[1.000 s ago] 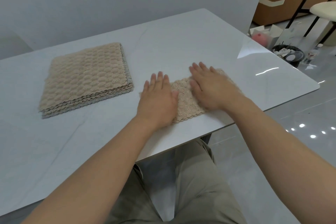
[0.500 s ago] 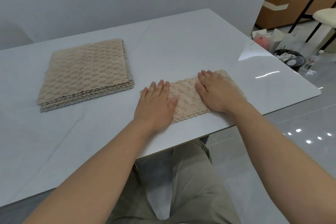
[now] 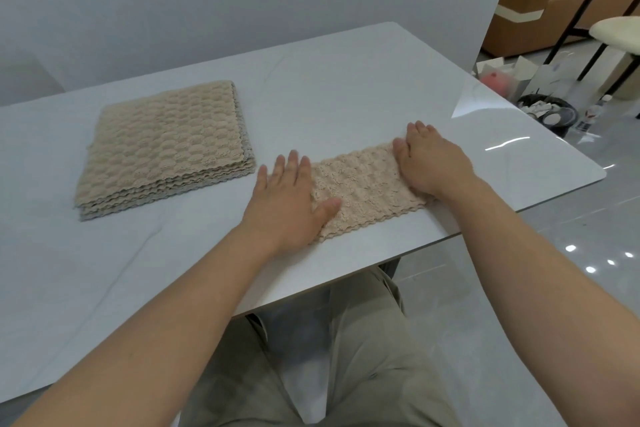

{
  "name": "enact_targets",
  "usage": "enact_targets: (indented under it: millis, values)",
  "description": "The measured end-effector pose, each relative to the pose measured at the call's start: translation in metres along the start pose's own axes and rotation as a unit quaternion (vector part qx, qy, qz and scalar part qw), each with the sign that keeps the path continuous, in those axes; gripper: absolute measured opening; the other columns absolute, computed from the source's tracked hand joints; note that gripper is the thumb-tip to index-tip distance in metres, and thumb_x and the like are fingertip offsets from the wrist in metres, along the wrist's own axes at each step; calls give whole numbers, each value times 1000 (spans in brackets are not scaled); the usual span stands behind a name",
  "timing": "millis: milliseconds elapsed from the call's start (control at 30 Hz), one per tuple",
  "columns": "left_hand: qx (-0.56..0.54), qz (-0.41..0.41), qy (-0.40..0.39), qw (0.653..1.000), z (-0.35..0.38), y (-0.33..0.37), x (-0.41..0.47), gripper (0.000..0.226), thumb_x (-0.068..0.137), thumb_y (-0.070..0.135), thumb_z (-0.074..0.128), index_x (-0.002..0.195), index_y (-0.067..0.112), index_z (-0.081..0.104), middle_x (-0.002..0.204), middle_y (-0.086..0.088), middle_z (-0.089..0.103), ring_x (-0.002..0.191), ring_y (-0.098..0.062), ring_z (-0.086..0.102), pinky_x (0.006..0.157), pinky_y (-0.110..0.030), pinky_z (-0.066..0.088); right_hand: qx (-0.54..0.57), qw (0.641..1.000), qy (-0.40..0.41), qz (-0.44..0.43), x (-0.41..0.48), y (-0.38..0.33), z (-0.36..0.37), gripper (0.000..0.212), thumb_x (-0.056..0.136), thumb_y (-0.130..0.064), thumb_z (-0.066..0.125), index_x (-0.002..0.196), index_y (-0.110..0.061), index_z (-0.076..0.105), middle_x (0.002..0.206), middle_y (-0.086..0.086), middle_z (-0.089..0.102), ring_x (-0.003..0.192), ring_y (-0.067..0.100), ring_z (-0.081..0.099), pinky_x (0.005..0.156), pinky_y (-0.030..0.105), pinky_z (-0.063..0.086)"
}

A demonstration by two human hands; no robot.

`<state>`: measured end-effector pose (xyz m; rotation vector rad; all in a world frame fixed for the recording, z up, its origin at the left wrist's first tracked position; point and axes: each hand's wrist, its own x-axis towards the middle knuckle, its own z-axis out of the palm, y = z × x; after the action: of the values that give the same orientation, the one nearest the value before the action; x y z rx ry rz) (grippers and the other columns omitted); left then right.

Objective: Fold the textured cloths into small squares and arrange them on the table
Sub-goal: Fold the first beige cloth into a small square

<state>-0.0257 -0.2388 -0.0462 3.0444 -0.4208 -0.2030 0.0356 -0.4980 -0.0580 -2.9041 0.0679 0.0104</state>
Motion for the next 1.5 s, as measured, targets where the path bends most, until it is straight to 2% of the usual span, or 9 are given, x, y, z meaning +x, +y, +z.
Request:
enact_targets:
  millis: [67, 133, 400, 600, 733, 1000, 1233, 1333, 1500]
  values:
    - [-10, 73, -8, 997, -11, 8, 7, 96, 95, 77, 22, 162, 16, -9, 169, -1, -16, 156, -17, -14, 127, -43, -4, -30, 997, 62, 37, -4, -1, -6, 55, 107, -40, 24, 139, -2, 47, 144, 16, 50, 135, 35, 45, 102, 50, 41]
    - [-17, 122, -33, 992, -17, 16, 16, 100, 93, 79, 30, 162, 18, -7, 169, 2, -14, 156, -13, -12, 128, -40, -2, -55, 989, 100, 94, -10, -2, -10, 50, 106, -40, 29, 122, -3, 57, 123, 17, 60, 115, 38, 55, 91, 47, 44]
    - [-2, 140, -58, 988, -8, 32, 40, 106, 88, 84, 28, 162, 17, -8, 170, 1, -11, 156, -13, -9, 128, -39, 1, -47, 976, 71, 199, -18, 1, -11, 64, 103, -58, 29, 129, -5, 55, 130, 17, 57, 122, 38, 52, 98, 48, 40]
    - [0, 118, -26, 993, 11, 39, 37, 103, 89, 86, 17, 162, 18, -10, 170, 1, -12, 156, -14, -14, 127, -42, -5, -69, 982, 42, 168, -18, -2, -12, 65, 104, -59, 25, 121, -10, 63, 124, 16, 63, 117, 37, 55, 94, 44, 41]
    - [6, 120, -4, 993, 16, 37, 36, 103, 87, 87, 12, 162, 19, -10, 170, 2, -12, 155, -13, -15, 127, -43, -5, 29, 987, 35, 152, -18, -2, -21, 53, 103, -57, 35, 110, -11, 60, 116, 14, 66, 107, 37, 61, 76, 38, 41]
    - [5, 120, 1, 993, 19, 36, 38, 106, 85, 89, 12, 162, 19, -9, 170, 3, -11, 156, -12, -14, 127, -43, -5, 121, 983, 45, 129, -23, -17, -50, 52, 103, -59, 36, 106, -12, 57, 104, 12, 61, 104, 36, 61, 76, 39, 42]
    - [-4, 125, 9, 992, 21, 35, 37, 108, 84, 91, 11, 162, 19, -9, 170, 4, -10, 155, -11, -14, 127, -43, -5, 181, 977, 105, 46, -28, -34, -61, 34, 103, -43, 46, 88, -13, 51, 86, 5, 58, 80, 28, 57, 61, 35, 40]
    - [-8, 124, 10, 992, 21, 35, 38, 110, 82, 92, 11, 162, 18, -9, 170, 3, -10, 155, -12, -14, 127, -43, -5, 196, 973, 118, 18, -35, -45, -63, 32, 102, -44, 48, 94, -15, 58, 88, 4, 63, 81, 27, 60, 71, 41, 52]
    - [-67, 124, 30, 990, 19, 34, 37, 107, 85, 90, 22, 163, 19, 0, 171, 2, -4, 156, -12, -8, 127, -45, -2, 179, 976, 127, 14, -42, -51, -65, 34, 102, -46, 45, 108, -15, 59, 96, 6, 65, 87, 30, 62, 77, 47, 55]
